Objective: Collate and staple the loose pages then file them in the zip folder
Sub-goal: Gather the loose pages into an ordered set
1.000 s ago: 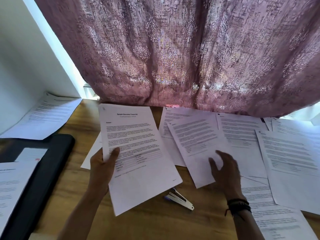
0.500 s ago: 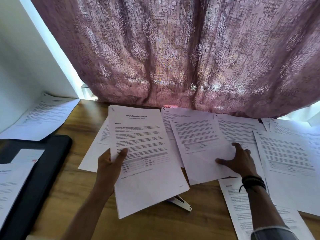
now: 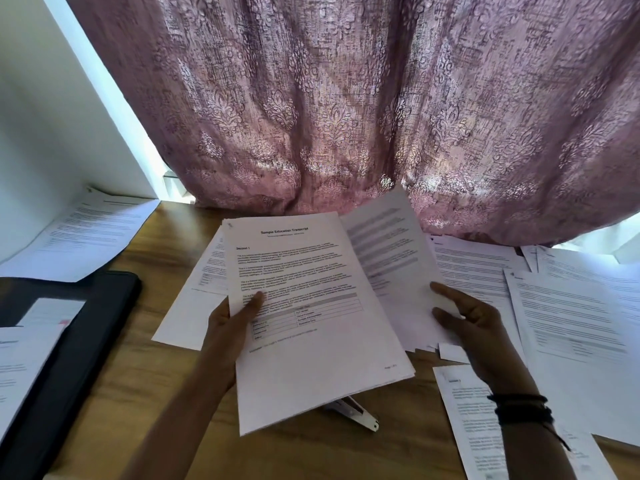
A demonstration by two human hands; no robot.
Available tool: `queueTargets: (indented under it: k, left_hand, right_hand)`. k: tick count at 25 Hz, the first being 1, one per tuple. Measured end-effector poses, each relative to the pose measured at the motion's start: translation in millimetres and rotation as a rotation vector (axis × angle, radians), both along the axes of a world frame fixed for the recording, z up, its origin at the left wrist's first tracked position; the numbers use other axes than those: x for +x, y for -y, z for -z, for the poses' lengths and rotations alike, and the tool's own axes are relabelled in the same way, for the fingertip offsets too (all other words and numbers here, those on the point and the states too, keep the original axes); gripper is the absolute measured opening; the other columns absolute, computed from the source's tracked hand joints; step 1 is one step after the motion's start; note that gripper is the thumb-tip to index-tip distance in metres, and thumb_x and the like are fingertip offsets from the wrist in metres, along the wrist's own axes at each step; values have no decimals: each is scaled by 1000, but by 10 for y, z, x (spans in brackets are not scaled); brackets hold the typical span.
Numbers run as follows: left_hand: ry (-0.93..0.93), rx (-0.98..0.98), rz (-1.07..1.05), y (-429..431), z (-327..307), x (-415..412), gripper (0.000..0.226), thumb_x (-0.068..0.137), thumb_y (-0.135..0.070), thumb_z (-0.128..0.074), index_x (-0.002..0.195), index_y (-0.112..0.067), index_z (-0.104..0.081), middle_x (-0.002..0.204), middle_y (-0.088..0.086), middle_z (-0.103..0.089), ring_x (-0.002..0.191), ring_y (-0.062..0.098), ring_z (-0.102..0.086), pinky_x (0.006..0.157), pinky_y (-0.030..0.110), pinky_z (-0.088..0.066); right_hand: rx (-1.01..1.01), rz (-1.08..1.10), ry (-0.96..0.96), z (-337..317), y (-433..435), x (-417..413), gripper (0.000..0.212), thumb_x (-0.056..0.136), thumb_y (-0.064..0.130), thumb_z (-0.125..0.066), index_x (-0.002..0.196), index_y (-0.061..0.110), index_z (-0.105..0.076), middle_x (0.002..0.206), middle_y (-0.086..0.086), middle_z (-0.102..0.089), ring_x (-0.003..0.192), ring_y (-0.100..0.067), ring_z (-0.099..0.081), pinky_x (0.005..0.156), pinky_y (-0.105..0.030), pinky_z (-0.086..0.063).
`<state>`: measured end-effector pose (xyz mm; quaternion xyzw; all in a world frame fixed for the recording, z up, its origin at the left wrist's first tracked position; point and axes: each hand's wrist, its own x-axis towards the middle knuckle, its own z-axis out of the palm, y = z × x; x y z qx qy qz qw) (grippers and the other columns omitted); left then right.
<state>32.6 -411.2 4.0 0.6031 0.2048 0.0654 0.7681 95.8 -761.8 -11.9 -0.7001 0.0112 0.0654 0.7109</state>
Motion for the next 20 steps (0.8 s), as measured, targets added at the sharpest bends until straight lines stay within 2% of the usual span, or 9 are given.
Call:
queueTargets:
  k: [2, 5, 8, 9, 11, 13, 14, 16, 20]
  left_hand:
    - [-15, -48, 16, 41, 14, 45, 25, 90, -19, -63, 114, -16, -67, 105, 4, -75, 91, 25, -73, 70, 35, -58]
    - [-59, -98, 50, 81, 19, 101, 29, 89, -23, -65, 116, -14, -67, 109, 8, -73, 94, 30, -72, 81, 44, -56]
    - [-43, -130, 101, 143, -35, 148, 27, 90, -23, -65, 116, -14, -68, 111, 9, -73, 99, 31, -70, 87, 48, -55]
    - [-21, -129, 105, 169, -61, 166, 26, 91, -20, -63, 115, -14, -68, 110, 8, -73, 100, 31, -70, 84, 45, -56]
    - [38, -91, 99, 221, -125, 211, 26, 91, -16, -62, 116, -12, -67, 110, 9, -73, 100, 31, -70, 82, 44, -57]
    - [124, -11, 105, 256, -207, 261, 29, 91, -17, -62, 119, -11, -64, 112, 9, -72, 103, 31, -69, 85, 47, -56]
    - [185, 36, 120, 269, -261, 282, 29, 90, -18, -61, 119, -11, -63, 114, 9, -72, 104, 30, -69, 86, 47, -55]
    - [300, 157, 148, 316, -413, 316, 25, 90, -21, -60, 114, -16, -64, 112, 5, -72, 103, 25, -69, 83, 42, -57]
    - [444, 451, 131, 479, -663, 399, 17, 90, -25, -59, 107, -26, -62, 100, -15, -72, 92, 3, -70, 71, 17, -56]
  right_hand:
    - [166, -32, -73, -31, -81, -84, 58, 71, 18, -74, 128, 16, -64, 127, 0, -68, 113, -21, -67, 89, -37, -58]
    - [303, -92, -129, -76, -207, -183, 50, 79, 4, -64, 128, 13, -62, 127, -7, -67, 109, -26, -68, 78, -32, -60]
    - [352, -185, -160, -82, -307, -257, 53, 85, -2, -56, 135, 14, -54, 132, -14, -63, 112, -33, -66, 82, -41, -60]
    - [346, -214, -161, -68, -321, -263, 55, 87, 3, -57, 139, 19, -48, 133, -11, -63, 115, -35, -64, 86, -47, -59]
    - [281, -235, -182, -87, -351, -240, 53, 93, 33, -58, 144, 30, -41, 137, -4, -60, 121, -34, -60, 94, -58, -52]
    - [209, -222, -224, -159, -361, -184, 53, 95, 55, -44, 139, 24, -49, 132, -8, -63, 118, -35, -62, 93, -58, -53]
    - [170, -226, -204, -214, -376, -155, 52, 96, 53, -43, 133, 18, -54, 125, -10, -67, 112, -37, -65, 89, -54, -55]
    - [69, -228, -66, -290, -410, -77, 38, 94, 31, -58, 125, 8, -60, 117, -10, -71, 109, -35, -67, 88, -52, -57]
    - [18, -150, 116, -321, -491, 7, 43, 83, 8, -71, 125, 8, -60, 120, -7, -71, 110, -26, -68, 90, -48, -57]
